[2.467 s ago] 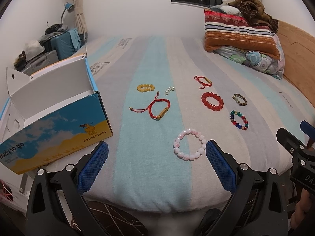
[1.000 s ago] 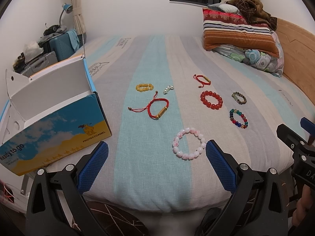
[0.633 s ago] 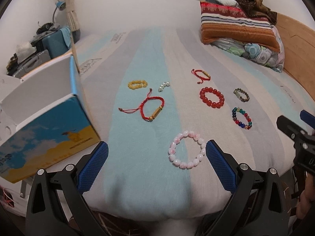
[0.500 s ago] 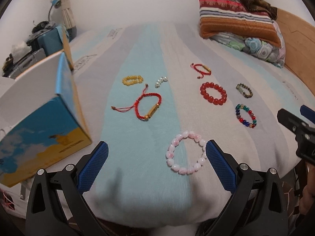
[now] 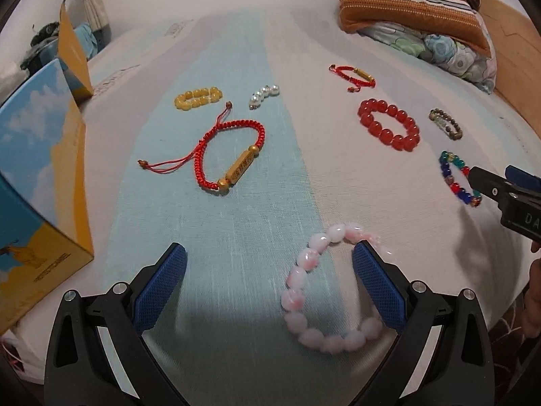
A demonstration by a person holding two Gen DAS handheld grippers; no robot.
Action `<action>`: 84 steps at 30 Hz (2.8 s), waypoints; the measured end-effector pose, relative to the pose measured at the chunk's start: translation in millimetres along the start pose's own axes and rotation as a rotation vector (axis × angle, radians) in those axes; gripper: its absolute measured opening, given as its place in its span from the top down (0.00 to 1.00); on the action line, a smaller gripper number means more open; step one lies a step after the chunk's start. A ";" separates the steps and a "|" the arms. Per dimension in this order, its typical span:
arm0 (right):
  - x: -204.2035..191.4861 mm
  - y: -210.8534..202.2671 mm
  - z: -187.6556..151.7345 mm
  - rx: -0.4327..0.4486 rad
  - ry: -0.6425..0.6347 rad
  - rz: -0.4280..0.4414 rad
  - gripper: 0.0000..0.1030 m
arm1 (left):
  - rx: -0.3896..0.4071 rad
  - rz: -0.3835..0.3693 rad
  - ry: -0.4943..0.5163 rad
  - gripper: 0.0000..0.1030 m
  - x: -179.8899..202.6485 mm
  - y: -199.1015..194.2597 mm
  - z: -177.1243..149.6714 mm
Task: Organize jewelry
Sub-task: 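Grasp the pink bead bracelet with the left gripper while the right grasps the multicolour bracelet, then carry both bracelets into the white box and open both grippers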
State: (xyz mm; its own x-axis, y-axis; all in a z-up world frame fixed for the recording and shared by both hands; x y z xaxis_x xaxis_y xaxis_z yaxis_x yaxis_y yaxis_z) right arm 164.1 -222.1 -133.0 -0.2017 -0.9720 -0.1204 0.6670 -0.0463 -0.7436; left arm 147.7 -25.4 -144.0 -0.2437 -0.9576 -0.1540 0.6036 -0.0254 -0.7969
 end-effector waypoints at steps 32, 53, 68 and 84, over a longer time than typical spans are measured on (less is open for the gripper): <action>-6.0 -3.6 -6.5 -0.076 -0.003 0.106 0.91 | 0.017 -0.095 0.004 0.89 9.0 -25.0 4.9; -20.9 -69.3 16.4 -0.003 -0.001 0.176 0.91 | 0.099 -0.076 -0.005 0.89 -3.0 -82.6 33.6; -39.2 -106.5 54.2 0.034 -0.041 0.184 0.91 | 0.139 -0.027 0.002 0.89 -27.9 -119.5 73.3; -99.8 -133.4 98.0 0.075 -0.109 0.210 0.91 | 0.164 0.038 -0.045 0.89 -70.7 -150.7 106.9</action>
State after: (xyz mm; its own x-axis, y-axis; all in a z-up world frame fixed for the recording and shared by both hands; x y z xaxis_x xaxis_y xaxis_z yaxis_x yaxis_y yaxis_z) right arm 165.6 -141.4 42.7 0.0234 -0.9810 -0.1925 0.7384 0.1467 -0.6582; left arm 155.1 15.5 49.4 -0.1862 -0.9705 -0.1534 0.7283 -0.0316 -0.6845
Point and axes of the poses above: each gripper's, at about its wrist camera, not at the fingertips, and y roughly the way its jaws point, x to its right, z to its top, the point moved 6 cm from there along y, roughly the way its jaws point, and after that the axes turned 13 degrees about y, right-handed, at the moved point
